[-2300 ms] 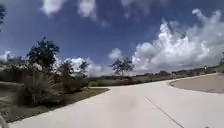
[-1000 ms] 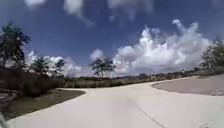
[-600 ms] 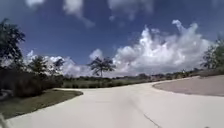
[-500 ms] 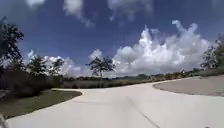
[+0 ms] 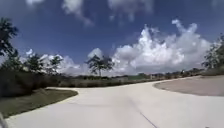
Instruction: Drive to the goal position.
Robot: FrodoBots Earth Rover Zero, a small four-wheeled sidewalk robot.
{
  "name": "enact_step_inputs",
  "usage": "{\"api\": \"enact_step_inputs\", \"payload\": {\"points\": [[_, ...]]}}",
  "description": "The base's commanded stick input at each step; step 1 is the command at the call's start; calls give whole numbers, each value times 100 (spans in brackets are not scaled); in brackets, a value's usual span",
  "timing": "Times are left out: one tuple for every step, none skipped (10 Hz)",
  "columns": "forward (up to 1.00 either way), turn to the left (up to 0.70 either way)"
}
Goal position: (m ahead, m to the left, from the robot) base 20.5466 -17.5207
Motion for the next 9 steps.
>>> {"api": "enact_step_inputs", "payload": {"points": [[85, 0], [85, 0], [85, 0], [85, 0], [85, 0], [85, 0], [85, 0], [85, 0], [85, 0]]}}
